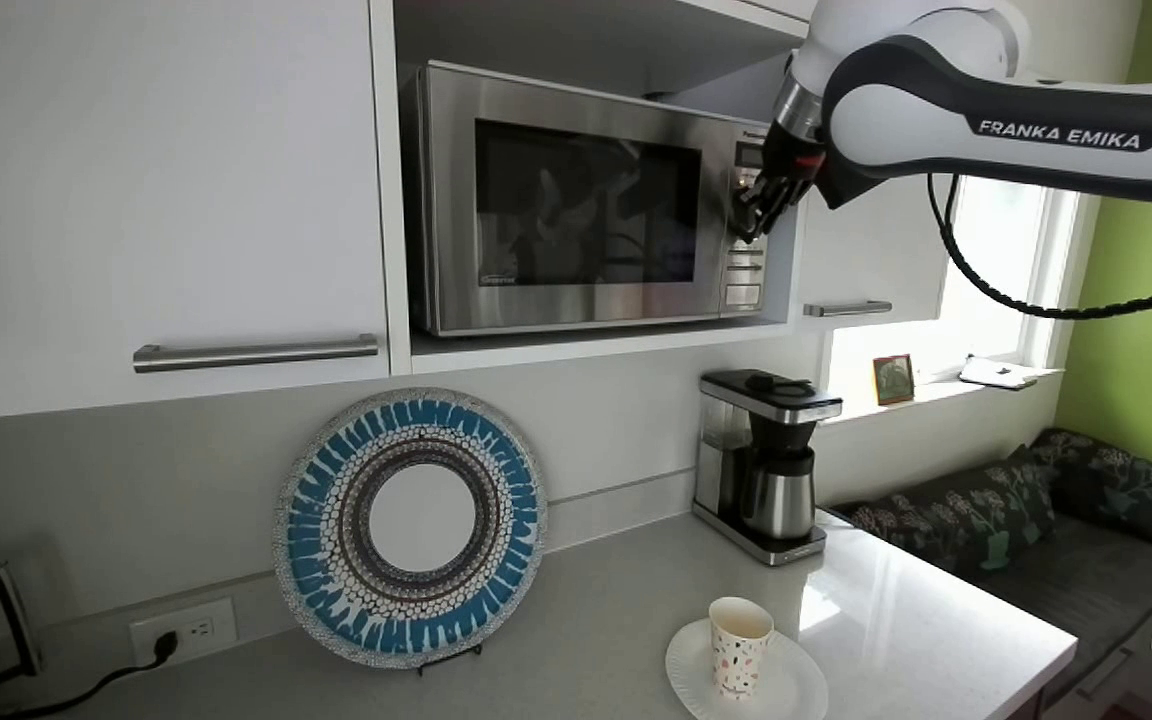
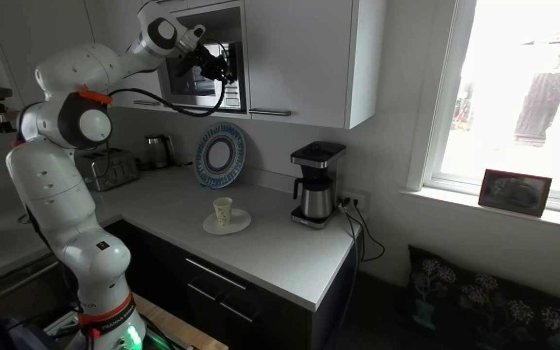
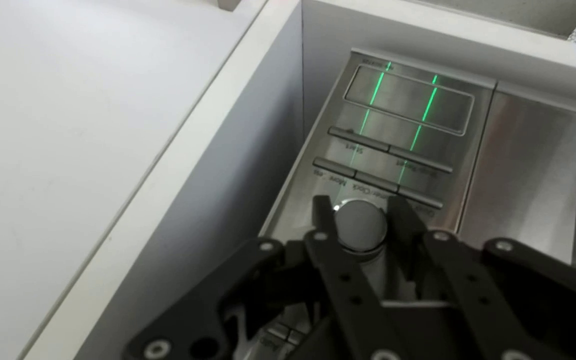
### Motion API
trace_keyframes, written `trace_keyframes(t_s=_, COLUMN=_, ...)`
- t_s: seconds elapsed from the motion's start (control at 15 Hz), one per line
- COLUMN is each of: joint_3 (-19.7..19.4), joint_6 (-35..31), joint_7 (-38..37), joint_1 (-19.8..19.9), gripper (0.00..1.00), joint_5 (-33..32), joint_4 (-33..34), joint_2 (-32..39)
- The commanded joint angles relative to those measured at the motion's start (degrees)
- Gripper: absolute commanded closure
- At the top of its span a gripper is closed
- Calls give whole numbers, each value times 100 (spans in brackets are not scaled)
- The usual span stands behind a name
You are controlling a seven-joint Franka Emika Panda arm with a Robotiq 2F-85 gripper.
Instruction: Close the microwave door fully, turn the round knob on the microwave to the right
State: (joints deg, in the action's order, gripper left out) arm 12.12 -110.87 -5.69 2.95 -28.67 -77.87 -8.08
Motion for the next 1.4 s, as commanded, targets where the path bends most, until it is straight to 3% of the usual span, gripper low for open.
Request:
trace_keyframes(t_s=0.0, joint_3=-50, joint_6=182, joint_7=-253, joint_1=32, gripper=92, joint_5=241, joint_4=157, joint_2=98)
trace_keyframes(t_s=0.53, joint_3=-256, joint_6=131, joint_7=-1192, joint_1=115, gripper=92, joint_5=1184, joint_4=73, joint_2=40)
trace_keyframes(t_s=0.93, joint_3=-290, joint_6=132, joint_7=-2104, joint_1=167, gripper=92, joint_5=1471, joint_4=-12, joint_2=-5)
trace_keyframes(t_s=1.33, joint_3=-379, joint_6=-302, joint_7=-2913, joint_1=181, gripper=92, joint_5=1631, joint_4=-245, joint_2=-100)
